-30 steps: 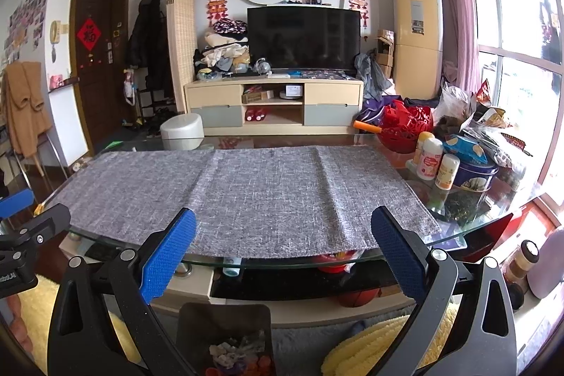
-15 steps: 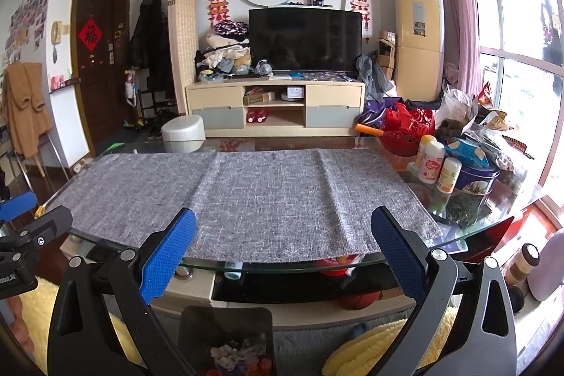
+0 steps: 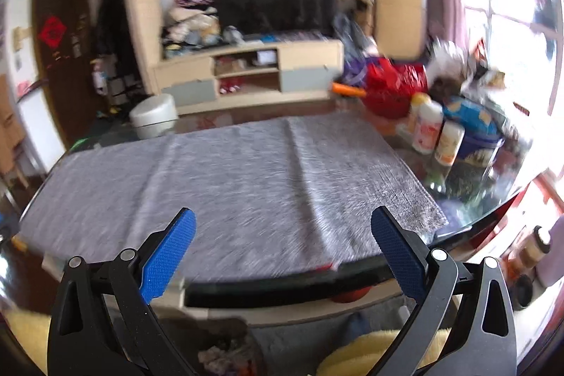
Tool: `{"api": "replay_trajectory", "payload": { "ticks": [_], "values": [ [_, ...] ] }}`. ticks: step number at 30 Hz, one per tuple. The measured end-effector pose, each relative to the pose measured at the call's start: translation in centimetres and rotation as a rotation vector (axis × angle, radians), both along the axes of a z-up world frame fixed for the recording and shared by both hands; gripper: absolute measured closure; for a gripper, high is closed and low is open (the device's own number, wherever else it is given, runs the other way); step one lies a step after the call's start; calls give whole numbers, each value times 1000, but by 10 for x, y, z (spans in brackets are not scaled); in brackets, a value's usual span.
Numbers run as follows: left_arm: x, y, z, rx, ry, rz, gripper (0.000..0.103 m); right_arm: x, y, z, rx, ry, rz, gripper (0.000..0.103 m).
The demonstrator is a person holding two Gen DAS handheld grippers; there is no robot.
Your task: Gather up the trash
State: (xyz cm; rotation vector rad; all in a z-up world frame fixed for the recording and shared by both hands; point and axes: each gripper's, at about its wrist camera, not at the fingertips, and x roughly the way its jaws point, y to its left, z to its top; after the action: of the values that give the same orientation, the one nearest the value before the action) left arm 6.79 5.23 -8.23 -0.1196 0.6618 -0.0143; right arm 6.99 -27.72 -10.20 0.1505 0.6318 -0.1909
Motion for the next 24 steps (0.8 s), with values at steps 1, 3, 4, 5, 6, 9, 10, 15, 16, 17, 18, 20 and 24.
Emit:
{"api": "replay_trajectory", "payload": {
  "ticks": [1, 3, 4, 5, 6, 9, 10, 15, 16, 17, 18, 20, 24],
  "values": [
    [18, 11, -5, -12, 20, 16, 8, 21, -13, -8, -17, 21, -30, 3],
    [62, 37, -13, 0, 47, 76, 8, 65, -38, -25, -22, 77, -62, 3],
    [77, 45, -15, 20, 51, 95, 8, 83, -50, -34, -7, 106, -79, 3],
    [104, 58, -19, 60, 61, 122, 8, 103, -63, -43, 15, 132, -99, 3],
    [120, 64, -22, 87, 72, 135, 8, 116, -72, -49, 33, 145, -112, 3],
    [177, 90, -37, 142, 113, 186, 8, 163, -98, -71, 28, 188, -180, 3],
    [194, 98, -44, 125, 134, 192, 8, 178, -106, -80, 22, 204, -201, 3],
    [258, 117, -84, 98, 225, 219, 8, 215, -123, -113, 57, 271, -244, 3],
    [265, 118, -91, 102, 242, 220, 8, 220, -125, -117, 58, 278, -248, 3],
    [270, 119, -97, 101, 257, 221, 8, 223, -125, -119, 59, 282, -249, 3],
    [278, 121, -105, 92, 277, 225, 8, 224, -126, -120, 60, 285, -249, 3],
    [287, 126, -112, 82, 292, 229, 8, 228, -128, -125, 62, 300, -250, 3],
    [302, 131, -132, 72, 339, 226, 7, 235, -129, -130, 54, 326, -253, 3]
  ]
}}
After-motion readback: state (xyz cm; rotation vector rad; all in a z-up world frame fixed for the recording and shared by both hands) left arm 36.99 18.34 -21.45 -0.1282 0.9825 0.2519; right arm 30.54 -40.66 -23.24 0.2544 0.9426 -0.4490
